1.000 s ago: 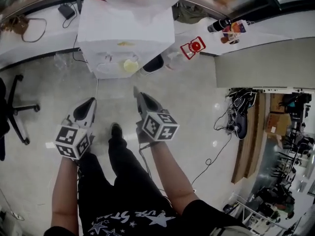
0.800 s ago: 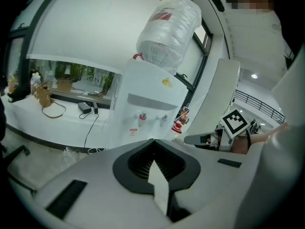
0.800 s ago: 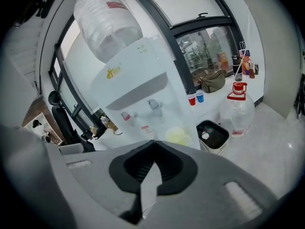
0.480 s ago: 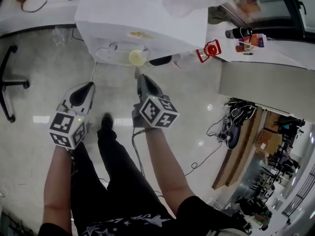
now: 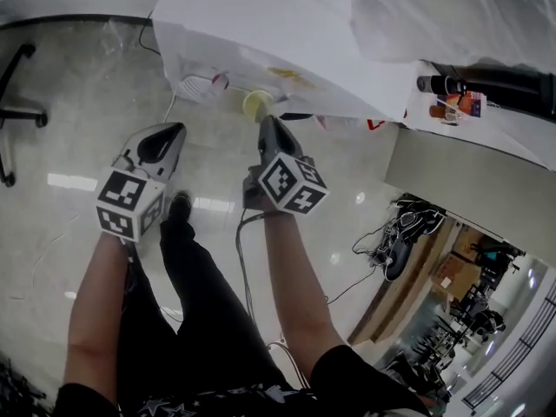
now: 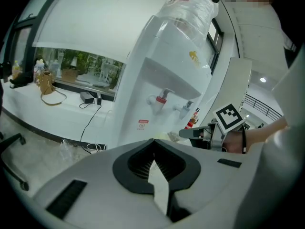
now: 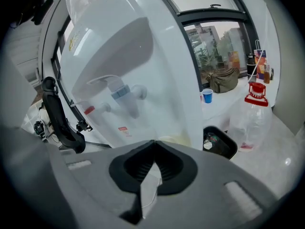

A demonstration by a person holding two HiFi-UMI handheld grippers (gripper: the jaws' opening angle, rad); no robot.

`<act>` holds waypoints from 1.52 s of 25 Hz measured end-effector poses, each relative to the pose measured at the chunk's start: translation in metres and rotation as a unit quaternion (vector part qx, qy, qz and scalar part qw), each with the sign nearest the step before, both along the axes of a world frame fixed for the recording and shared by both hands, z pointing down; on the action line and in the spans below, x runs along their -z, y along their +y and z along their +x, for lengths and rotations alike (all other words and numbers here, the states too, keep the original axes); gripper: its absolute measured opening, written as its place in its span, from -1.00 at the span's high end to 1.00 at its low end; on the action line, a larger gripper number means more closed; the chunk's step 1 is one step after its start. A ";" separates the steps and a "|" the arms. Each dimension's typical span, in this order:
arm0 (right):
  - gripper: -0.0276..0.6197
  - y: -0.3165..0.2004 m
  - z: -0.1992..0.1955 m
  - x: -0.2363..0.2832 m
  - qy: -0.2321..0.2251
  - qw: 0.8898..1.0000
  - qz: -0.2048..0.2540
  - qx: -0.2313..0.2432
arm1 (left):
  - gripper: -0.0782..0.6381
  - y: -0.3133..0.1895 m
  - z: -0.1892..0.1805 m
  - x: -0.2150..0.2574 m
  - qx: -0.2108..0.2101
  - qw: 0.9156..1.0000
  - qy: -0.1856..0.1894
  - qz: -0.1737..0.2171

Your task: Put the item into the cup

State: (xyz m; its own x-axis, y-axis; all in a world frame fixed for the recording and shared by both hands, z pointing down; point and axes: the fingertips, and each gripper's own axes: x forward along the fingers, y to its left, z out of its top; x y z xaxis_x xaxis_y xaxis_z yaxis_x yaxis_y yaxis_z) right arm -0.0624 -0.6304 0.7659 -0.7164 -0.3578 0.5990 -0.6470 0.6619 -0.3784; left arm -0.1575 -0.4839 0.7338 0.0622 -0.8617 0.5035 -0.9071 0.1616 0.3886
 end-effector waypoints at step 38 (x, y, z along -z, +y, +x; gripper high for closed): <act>0.67 0.003 -0.007 -0.010 0.062 0.998 0.023 -0.004 | 0.77 0.013 -0.002 0.009 0.000 1.000 0.011 0.006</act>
